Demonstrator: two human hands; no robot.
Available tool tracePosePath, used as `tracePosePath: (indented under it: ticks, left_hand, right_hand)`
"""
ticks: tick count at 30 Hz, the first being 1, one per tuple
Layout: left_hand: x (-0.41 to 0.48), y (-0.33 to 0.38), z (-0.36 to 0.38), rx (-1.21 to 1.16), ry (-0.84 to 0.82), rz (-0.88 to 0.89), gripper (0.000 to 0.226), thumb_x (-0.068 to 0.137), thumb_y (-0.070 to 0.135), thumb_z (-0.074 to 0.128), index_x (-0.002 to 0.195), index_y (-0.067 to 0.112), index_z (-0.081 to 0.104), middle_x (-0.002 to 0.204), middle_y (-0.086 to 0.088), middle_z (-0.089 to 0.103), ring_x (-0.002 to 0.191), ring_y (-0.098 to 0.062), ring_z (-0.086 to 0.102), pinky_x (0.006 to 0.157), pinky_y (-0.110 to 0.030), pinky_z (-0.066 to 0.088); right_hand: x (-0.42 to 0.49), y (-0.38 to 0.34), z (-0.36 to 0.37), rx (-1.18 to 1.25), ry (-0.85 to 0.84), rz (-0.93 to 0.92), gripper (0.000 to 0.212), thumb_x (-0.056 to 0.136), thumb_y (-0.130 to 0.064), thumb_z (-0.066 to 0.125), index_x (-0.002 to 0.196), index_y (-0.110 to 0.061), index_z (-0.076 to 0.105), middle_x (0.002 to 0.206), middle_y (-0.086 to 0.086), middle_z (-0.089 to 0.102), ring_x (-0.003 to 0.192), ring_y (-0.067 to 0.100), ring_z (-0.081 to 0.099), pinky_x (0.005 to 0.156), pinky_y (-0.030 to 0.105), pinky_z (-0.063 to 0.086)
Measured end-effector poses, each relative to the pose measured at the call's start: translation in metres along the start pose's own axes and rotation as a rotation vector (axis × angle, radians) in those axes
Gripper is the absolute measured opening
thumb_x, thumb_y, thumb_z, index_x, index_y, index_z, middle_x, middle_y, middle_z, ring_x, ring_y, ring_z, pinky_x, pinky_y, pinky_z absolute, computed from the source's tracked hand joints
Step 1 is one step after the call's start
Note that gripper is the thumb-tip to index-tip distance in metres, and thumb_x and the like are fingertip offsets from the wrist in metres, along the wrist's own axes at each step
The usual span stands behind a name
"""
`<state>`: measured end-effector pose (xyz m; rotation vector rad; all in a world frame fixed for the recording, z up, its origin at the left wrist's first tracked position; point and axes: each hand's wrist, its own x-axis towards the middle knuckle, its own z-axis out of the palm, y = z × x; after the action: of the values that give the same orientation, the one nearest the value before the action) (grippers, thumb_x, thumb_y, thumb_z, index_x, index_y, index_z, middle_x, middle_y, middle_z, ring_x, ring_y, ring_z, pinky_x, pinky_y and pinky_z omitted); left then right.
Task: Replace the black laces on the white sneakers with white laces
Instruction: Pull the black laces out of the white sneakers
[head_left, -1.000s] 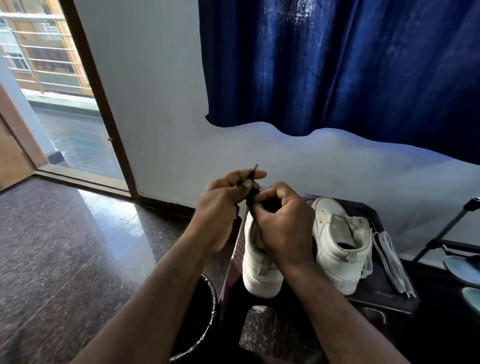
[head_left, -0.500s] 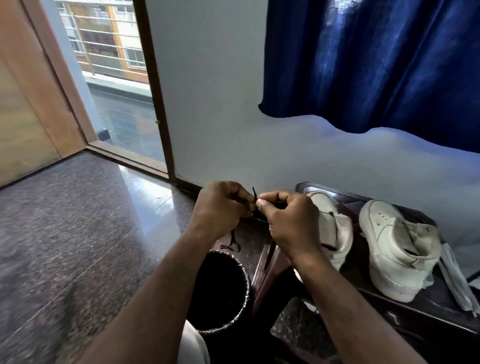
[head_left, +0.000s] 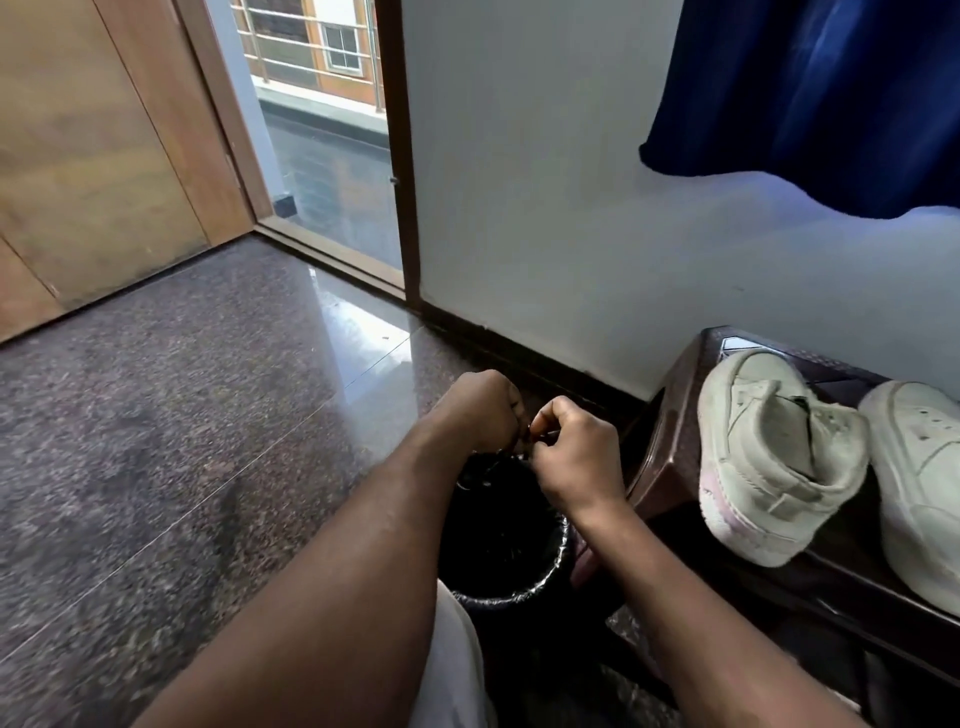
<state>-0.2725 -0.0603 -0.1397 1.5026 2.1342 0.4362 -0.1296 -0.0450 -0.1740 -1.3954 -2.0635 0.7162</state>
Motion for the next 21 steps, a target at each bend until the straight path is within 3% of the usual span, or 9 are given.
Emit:
tracePosePath:
  ticks: [3, 6, 9, 13, 17, 21]
  left_hand:
    - [0.001, 0.0, 0.002, 0.08, -0.024, -0.016, 0.014, 0.075, 0.016, 0.073, 0.079, 0.028, 0.077, 0.089, 0.0, 0.077, 0.083, -0.022, 0.071, 0.077, -0.036, 0.061]
    - [0.001, 0.002, 0.003, 0.1, 0.001, -0.008, 0.018, 0.075, 0.013, 0.07, 0.086, 0.024, 0.08, 0.088, -0.002, 0.076, 0.085, -0.024, 0.071, 0.08, -0.038, 0.062]
    - [-0.001, 0.007, 0.003, 0.09, 0.037, 0.004, 0.019, 0.074, 0.01, 0.071, 0.071, 0.028, 0.077, 0.079, 0.002, 0.076, 0.081, -0.021, 0.072, 0.077, -0.035, 0.062]
    - [-0.006, 0.02, -0.001, 0.061, 0.104, 0.034, 0.026, 0.075, 0.01, 0.07, 0.059, 0.031, 0.07, 0.074, 0.006, 0.075, 0.079, -0.017, 0.072, 0.074, -0.031, 0.06]
    - [-0.019, 0.042, -0.009, -0.011, 0.198, 0.102, 0.028, 0.077, 0.011, 0.071, 0.058, 0.031, 0.067, 0.075, 0.004, 0.074, 0.077, -0.017, 0.07, 0.073, -0.029, 0.058]
    - [-0.036, 0.07, -0.018, -0.083, 0.342, 0.181, 0.024, 0.078, 0.007, 0.071, 0.073, 0.028, 0.08, 0.077, 0.008, 0.076, 0.079, -0.013, 0.069, 0.074, -0.025, 0.055]
  right_hand:
    - [-0.003, 0.009, 0.009, -0.028, -0.111, 0.02, 0.023, 0.078, -0.006, 0.074, 0.086, -0.026, 0.066, 0.075, -0.009, 0.069, 0.07, 0.009, 0.068, 0.07, 0.035, 0.06]
    - [-0.007, 0.019, 0.011, -0.031, -0.171, 0.035, 0.025, 0.08, -0.006, 0.077, 0.091, -0.026, 0.067, 0.084, -0.009, 0.071, 0.075, 0.005, 0.069, 0.076, 0.033, 0.061]
    - [-0.009, 0.025, 0.003, -0.026, -0.126, 0.034, 0.021, 0.081, -0.008, 0.079, 0.087, -0.025, 0.069, 0.083, -0.01, 0.071, 0.074, 0.003, 0.068, 0.075, 0.03, 0.06]
    - [-0.011, 0.018, -0.017, 0.009, -0.014, -0.053, 0.007, 0.086, -0.016, 0.076, 0.087, -0.022, 0.073, 0.081, -0.01, 0.073, 0.071, 0.001, 0.063, 0.066, 0.009, 0.046]
    - [-0.012, 0.002, -0.045, 0.007, 0.089, -0.166, 0.005, 0.086, -0.021, 0.072, 0.09, -0.019, 0.072, 0.082, -0.005, 0.074, 0.077, 0.017, 0.069, 0.073, 0.034, 0.054]
    - [-0.015, -0.009, -0.079, -0.021, 0.192, -0.251, 0.007, 0.086, -0.016, 0.073, 0.093, -0.018, 0.075, 0.086, 0.001, 0.075, 0.08, 0.022, 0.068, 0.07, 0.034, 0.051]
